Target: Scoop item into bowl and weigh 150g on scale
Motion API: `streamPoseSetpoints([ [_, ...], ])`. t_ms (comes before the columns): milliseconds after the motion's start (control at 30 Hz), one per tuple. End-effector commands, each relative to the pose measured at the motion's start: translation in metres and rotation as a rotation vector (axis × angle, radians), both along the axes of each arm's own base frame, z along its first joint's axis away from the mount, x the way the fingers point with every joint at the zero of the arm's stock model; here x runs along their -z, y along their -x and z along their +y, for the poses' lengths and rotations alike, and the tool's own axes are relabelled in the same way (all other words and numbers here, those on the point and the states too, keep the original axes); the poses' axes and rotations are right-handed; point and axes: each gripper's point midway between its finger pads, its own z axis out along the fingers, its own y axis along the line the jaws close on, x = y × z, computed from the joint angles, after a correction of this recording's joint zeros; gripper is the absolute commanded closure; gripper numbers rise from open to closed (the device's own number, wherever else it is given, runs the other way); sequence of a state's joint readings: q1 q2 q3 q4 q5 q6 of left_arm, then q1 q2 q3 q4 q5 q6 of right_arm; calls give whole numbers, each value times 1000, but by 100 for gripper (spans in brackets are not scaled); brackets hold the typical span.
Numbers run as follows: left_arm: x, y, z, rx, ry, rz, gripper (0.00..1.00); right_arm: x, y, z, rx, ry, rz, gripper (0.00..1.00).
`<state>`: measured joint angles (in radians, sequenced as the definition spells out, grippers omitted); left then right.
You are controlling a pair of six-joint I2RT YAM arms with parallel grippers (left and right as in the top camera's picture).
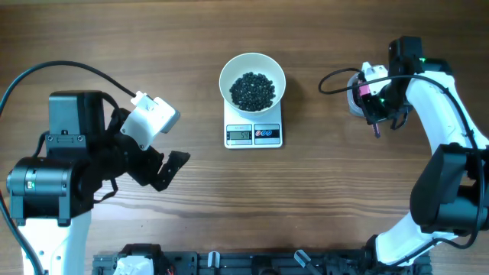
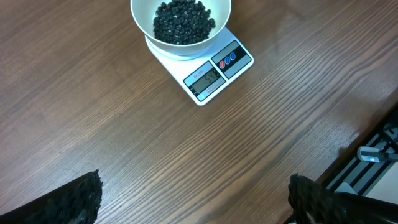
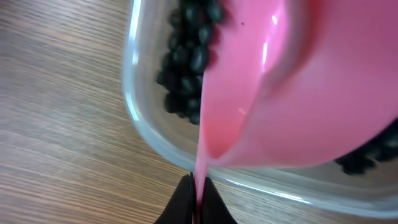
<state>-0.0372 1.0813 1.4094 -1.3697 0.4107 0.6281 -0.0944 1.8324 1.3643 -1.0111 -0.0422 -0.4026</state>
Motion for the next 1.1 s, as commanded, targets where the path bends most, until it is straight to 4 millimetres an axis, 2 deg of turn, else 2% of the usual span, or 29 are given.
streamPoseSetpoints([
  [0, -6, 0, -1, 16, 5, -24, 0, 10, 1, 11, -28, -62, 30, 96],
  [167, -6, 0, -1, 16, 5, -24, 0, 9, 7, 7, 11, -62, 55, 96],
  [300, -6, 0, -1, 16, 5, -24, 0, 9, 12, -10, 86, -22, 77, 96],
  [567, -6, 0, -1, 16, 5, -24, 0, 8, 13, -27, 205, -29, 77, 94],
  [900, -6, 0, -1, 16, 5, -24, 0, 7, 13, -27, 211, -30, 74, 68],
  [1000, -6, 0, -1, 16, 5, -24, 0, 3, 9, -28, 233, -32, 61, 63],
  [1067, -6, 0, -1, 16, 5, -24, 0, -2, 5, -27, 238, -42, 50, 55],
])
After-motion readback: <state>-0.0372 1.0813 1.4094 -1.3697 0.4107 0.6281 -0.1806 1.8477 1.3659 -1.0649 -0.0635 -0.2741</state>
